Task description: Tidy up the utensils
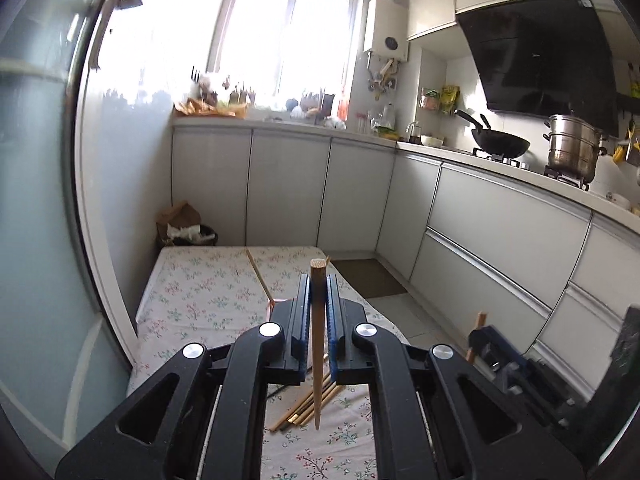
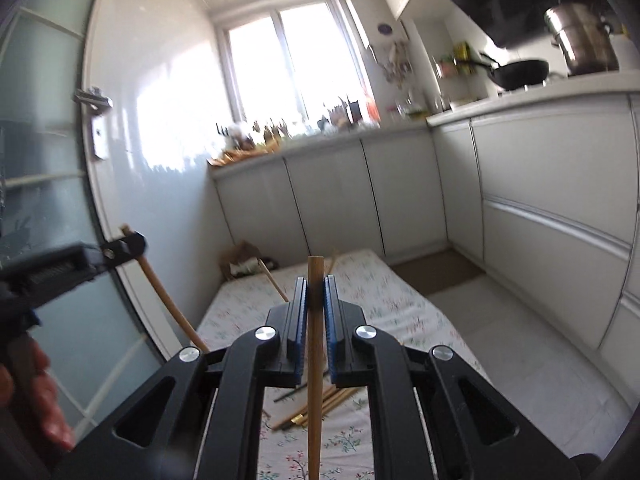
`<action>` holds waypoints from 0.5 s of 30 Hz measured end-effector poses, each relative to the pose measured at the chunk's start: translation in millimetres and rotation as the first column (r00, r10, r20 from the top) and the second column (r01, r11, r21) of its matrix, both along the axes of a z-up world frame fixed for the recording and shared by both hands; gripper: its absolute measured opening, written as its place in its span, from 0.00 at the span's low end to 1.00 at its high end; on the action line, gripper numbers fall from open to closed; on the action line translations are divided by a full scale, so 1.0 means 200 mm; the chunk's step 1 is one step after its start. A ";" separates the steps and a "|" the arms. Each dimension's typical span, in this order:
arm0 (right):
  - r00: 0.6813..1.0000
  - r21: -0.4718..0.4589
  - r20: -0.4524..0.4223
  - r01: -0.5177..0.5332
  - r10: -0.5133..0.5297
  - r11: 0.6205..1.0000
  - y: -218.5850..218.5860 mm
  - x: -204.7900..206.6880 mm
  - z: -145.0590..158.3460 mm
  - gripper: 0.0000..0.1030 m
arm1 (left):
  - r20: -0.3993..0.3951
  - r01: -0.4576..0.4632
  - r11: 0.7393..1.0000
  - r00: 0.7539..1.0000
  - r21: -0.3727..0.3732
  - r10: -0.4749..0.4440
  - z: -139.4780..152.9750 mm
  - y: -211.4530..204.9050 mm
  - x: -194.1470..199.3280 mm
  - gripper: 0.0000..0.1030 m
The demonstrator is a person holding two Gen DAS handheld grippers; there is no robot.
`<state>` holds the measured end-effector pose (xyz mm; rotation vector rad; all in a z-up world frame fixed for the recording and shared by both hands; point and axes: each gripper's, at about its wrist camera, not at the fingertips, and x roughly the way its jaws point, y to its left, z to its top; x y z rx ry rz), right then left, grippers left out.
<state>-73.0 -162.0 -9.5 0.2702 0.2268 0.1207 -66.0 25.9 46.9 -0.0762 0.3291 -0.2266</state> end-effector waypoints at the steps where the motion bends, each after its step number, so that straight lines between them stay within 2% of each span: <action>1: 1.000 0.000 0.017 0.000 0.000 1.000 0.00 -0.03 0.03 0.08 | 0.013 -0.007 1.000 1.000 0.010 0.007 0.01 -0.01 -0.02 0.06; 9: 0.992 0.004 0.122 0.000 -0.001 1.000 0.02 -0.13 0.22 0.08 | 0.034 -0.043 0.999 0.999 0.014 0.042 0.05 -0.01 -0.04 0.06; 15: 0.986 0.000 0.164 -0.007 0.007 1.000 0.07 -0.12 0.28 0.08 | 0.032 -0.062 0.998 0.998 0.018 0.061 0.04 0.00 0.00 0.06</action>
